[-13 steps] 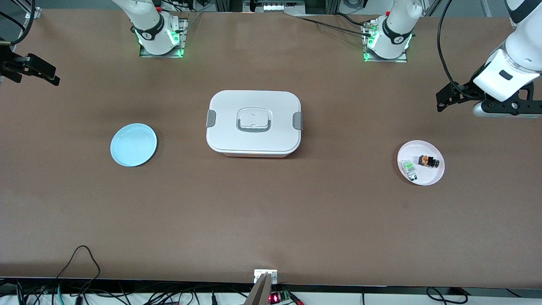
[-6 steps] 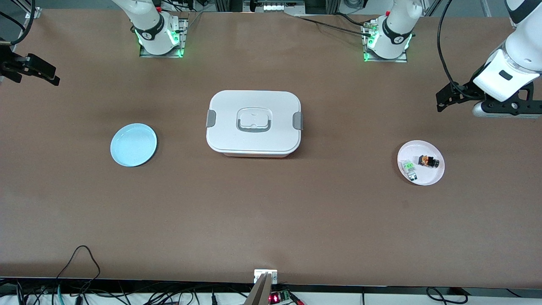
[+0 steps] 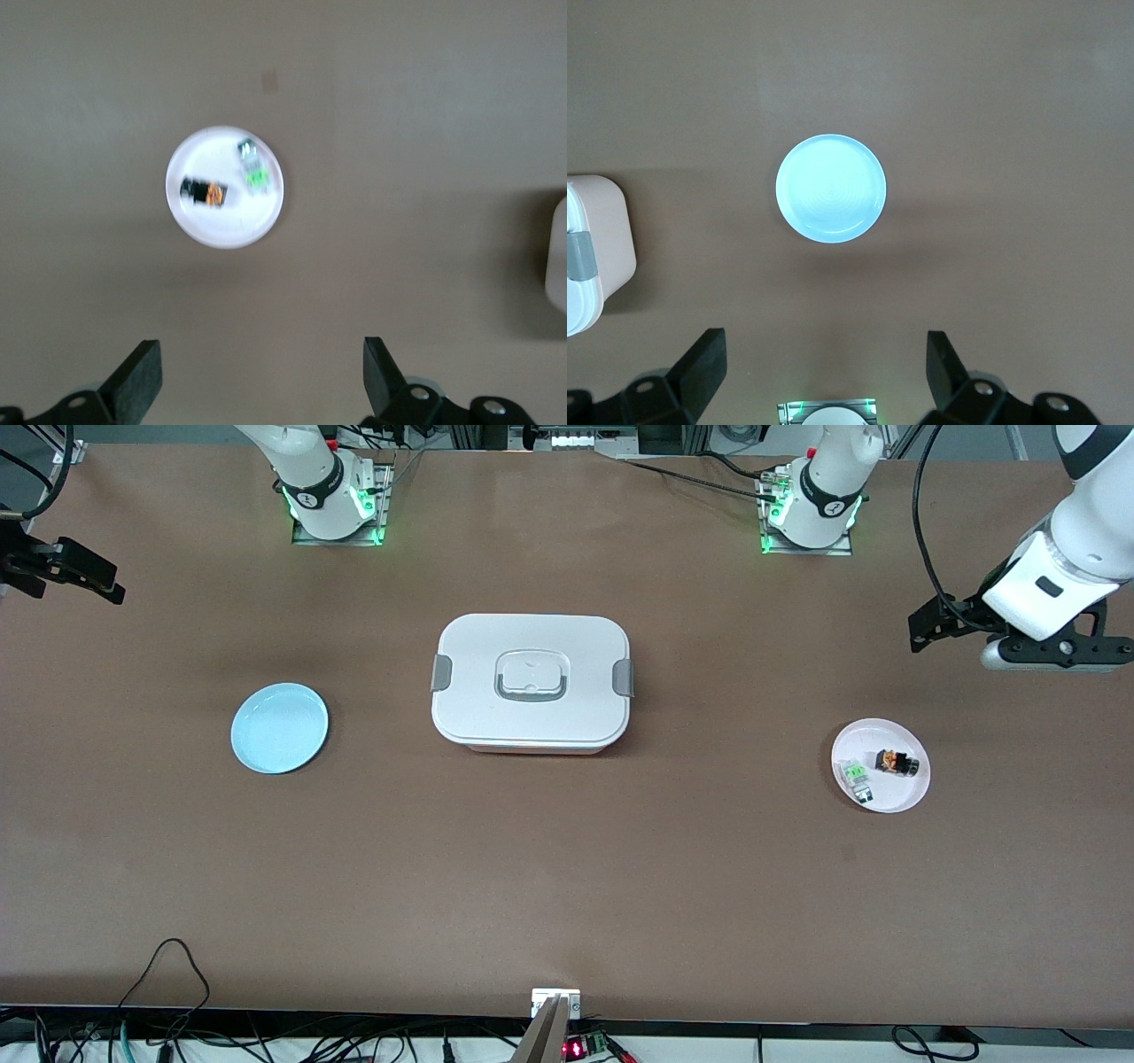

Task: Transfer orange switch to right arm and place
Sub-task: 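Lower the left gripper onto the white plate and grasp the orange switch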

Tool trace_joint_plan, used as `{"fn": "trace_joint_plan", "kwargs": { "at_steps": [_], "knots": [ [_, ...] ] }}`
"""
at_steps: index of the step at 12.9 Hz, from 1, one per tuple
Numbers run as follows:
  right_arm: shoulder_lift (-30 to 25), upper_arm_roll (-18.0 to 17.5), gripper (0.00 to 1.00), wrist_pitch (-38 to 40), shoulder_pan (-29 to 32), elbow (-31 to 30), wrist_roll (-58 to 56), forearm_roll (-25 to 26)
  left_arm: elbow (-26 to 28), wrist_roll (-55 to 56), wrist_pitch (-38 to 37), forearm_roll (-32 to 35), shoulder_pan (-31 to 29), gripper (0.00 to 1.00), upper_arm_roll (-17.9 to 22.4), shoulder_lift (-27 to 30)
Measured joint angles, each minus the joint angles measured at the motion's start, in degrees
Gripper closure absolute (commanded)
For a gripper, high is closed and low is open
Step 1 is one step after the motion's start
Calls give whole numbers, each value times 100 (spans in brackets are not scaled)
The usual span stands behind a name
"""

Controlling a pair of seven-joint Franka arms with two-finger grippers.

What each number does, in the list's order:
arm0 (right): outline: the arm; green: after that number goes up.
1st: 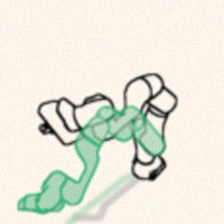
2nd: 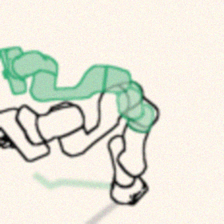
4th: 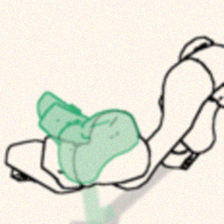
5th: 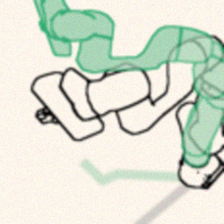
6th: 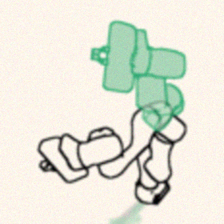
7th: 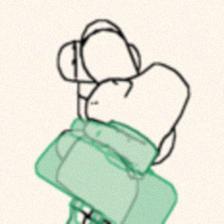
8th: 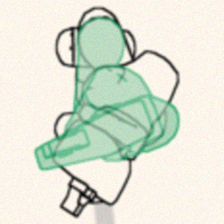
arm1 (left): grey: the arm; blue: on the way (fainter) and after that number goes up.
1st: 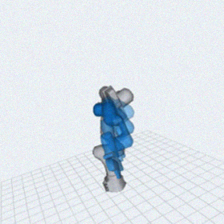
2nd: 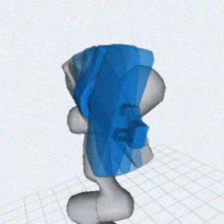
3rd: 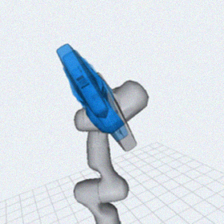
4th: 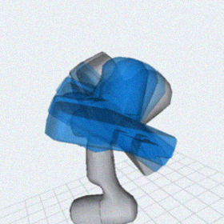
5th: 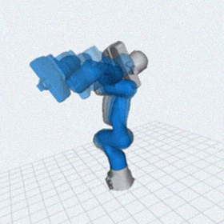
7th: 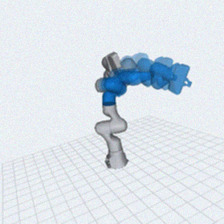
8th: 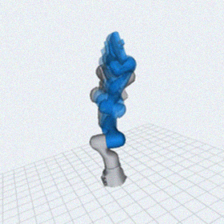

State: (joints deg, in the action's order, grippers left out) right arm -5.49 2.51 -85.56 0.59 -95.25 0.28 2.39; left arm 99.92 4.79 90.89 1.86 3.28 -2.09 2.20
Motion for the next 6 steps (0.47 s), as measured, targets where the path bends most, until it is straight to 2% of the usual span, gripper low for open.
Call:
{"fn": "trace_joint_plan", "kwargs": {
  "at_steps": [3, 6],
  "knots": [
    [0, 2, 0, -2, 0, 0, 0, 3, 25, -5, -511, 112, -31, 0, 21, -380],
    [0, 5, 0, -3, 2, 1, 0, 18, 33, -454, -60, 526, -201, 0, 72, -985]
  ]
}}
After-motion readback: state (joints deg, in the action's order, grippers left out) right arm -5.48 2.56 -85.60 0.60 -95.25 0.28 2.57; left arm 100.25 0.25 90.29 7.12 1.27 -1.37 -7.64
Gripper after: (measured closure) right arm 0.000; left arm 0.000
